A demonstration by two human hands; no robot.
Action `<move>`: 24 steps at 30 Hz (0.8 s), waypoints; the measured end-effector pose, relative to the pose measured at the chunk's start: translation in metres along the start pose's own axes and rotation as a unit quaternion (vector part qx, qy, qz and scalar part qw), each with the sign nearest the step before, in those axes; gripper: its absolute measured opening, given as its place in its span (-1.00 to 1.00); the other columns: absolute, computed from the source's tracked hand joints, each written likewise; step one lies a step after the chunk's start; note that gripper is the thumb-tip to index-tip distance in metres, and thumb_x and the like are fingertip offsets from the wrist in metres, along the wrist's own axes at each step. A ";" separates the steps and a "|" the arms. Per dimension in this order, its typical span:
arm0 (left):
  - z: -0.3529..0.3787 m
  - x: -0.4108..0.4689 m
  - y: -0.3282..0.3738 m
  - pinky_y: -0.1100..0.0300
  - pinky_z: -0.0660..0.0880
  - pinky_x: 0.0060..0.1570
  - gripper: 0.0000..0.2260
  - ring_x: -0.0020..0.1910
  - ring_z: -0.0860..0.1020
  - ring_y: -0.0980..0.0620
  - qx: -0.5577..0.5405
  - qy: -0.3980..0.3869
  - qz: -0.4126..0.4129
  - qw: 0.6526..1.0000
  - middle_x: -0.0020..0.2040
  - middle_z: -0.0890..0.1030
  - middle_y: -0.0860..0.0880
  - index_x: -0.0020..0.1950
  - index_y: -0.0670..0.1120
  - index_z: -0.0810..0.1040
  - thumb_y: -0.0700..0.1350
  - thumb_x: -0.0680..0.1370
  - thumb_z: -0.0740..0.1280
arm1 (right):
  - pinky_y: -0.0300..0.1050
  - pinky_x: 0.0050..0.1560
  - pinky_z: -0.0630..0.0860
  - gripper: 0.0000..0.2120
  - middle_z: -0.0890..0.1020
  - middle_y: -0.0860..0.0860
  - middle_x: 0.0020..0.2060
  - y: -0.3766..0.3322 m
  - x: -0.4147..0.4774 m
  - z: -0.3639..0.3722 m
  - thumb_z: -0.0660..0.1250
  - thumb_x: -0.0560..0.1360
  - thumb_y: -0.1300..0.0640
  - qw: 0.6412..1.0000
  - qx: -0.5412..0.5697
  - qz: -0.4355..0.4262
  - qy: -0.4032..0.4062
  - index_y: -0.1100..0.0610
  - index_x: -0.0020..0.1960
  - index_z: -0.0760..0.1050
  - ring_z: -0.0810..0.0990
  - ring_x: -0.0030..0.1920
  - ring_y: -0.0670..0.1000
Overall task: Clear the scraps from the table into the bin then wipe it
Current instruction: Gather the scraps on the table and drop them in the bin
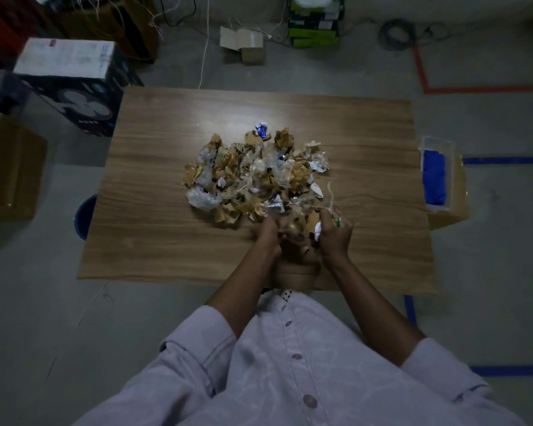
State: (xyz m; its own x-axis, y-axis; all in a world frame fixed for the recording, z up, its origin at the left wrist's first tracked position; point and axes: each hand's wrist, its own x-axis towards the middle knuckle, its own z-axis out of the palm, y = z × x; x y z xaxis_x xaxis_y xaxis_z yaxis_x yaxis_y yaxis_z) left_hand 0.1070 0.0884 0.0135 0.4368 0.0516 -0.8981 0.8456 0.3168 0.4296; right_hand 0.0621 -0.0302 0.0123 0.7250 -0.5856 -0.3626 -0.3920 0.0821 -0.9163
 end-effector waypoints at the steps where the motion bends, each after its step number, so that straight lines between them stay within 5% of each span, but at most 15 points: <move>1: 0.001 -0.001 -0.007 0.31 0.48 -0.49 -0.75 -0.32 0.60 0.02 0.017 -0.018 -0.002 1.000 -0.18 0.67 -0.06 -0.06 -0.12 0.62 0.01 0.67 0.27 | 0.02 -0.10 0.50 -0.63 0.62 0.16 -0.22 0.003 0.002 0.001 0.38 0.35 -0.16 1.000 -0.012 0.017 0.000 0.14 -0.09 0.55 0.56 -0.19 0.09; 4: 0.007 -0.007 -0.023 0.22 0.58 -0.32 -0.59 -0.16 0.66 -0.09 0.100 -0.053 0.023 0.993 0.00 0.71 -0.17 0.13 -0.20 0.66 0.10 0.70 0.19 | -0.08 0.00 0.47 -0.42 0.66 0.11 -0.07 0.000 -0.009 0.009 0.32 0.32 -0.25 0.998 -0.050 0.022 -0.032 0.23 0.05 0.62 0.60 -0.04 0.07; 7: 0.010 -0.018 -0.018 0.18 0.52 -0.26 -0.64 -0.13 0.60 -0.17 0.153 -0.056 0.060 0.985 -0.13 0.56 -0.16 -0.08 -0.15 0.53 0.03 0.74 0.11 | -0.06 0.07 0.54 -0.34 0.71 0.16 0.03 0.002 -0.023 0.017 0.34 0.34 -0.29 0.996 -0.059 0.013 -0.070 0.21 0.20 0.62 0.66 0.04 0.13; 11: 0.007 -0.040 -0.003 0.08 0.54 -0.35 -0.61 -0.27 0.55 -0.12 0.030 -0.099 0.038 0.994 -0.27 0.55 -0.15 -0.06 -0.21 0.51 -0.04 0.72 0.00 | 0.11 0.16 0.61 -0.24 0.72 0.08 0.06 0.005 -0.032 0.024 0.46 0.32 -0.44 0.994 -0.079 0.004 -0.082 0.10 0.27 0.58 0.69 0.08 0.08; 13: 0.006 -0.042 0.003 0.22 0.60 -0.30 -0.57 -0.32 0.64 -0.05 -0.029 -0.131 0.050 0.990 -0.23 0.66 -0.18 0.03 -0.27 0.55 0.00 0.70 0.01 | 0.12 0.14 0.63 -0.36 0.73 0.01 -0.01 0.003 -0.032 0.027 0.51 0.31 -0.38 0.997 -0.057 -0.004 -0.060 0.07 0.16 0.63 0.71 0.04 0.04; 16: 0.008 -0.042 0.005 0.03 0.58 0.13 -0.59 0.00 0.65 -0.12 -0.081 -0.173 0.069 0.979 0.16 0.66 -0.26 0.22 -0.24 0.61 0.04 0.68 0.15 | 0.13 0.03 0.65 -0.60 0.73 0.04 -0.11 -0.007 -0.034 0.029 0.54 0.33 -0.16 0.998 -0.059 -0.031 -0.012 0.09 0.01 0.65 0.72 -0.07 0.08; 19: 0.012 -0.037 0.000 0.07 0.56 -0.07 -0.72 -0.17 0.61 -0.06 -0.020 -0.134 0.076 0.988 -0.08 0.67 -0.17 -0.05 -0.15 0.68 -0.07 0.64 0.22 | 0.02 -0.04 0.62 -0.66 0.69 0.11 -0.12 -0.013 -0.022 0.028 0.58 0.38 0.10 0.992 -0.112 -0.063 0.011 0.23 0.07 0.61 0.69 -0.11 0.13; 22: 0.016 -0.033 -0.004 0.11 0.50 -0.25 -0.71 -0.32 0.56 -0.07 0.022 -0.074 0.078 0.994 -0.28 0.58 -0.16 -0.11 -0.15 0.63 -0.11 0.70 0.19 | -0.12 -0.01 0.59 -0.44 0.70 0.06 -0.03 -0.019 -0.008 0.026 0.57 0.32 0.05 0.990 -0.123 -0.065 0.013 0.21 0.27 0.57 0.67 -0.06 0.03; 24: 0.018 -0.026 -0.006 0.03 0.61 -0.19 -0.75 -0.28 0.63 -0.13 0.028 -0.032 0.091 0.995 -0.30 0.64 -0.17 -0.15 -0.18 0.66 -0.07 0.63 0.34 | -0.11 0.03 0.61 -0.42 0.70 0.05 0.00 -0.021 -0.004 0.026 0.60 0.30 0.06 0.993 -0.105 -0.045 0.025 0.21 0.26 0.58 0.68 -0.03 0.04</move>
State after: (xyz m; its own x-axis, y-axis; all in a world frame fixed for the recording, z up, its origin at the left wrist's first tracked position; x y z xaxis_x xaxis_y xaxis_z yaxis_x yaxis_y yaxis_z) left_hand 0.0958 0.0682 0.0359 0.6009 0.0412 -0.7983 0.7663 0.2542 0.5900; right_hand 0.0823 -0.0086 0.0281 0.7353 -0.6230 -0.2667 -0.4404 -0.1401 -0.8868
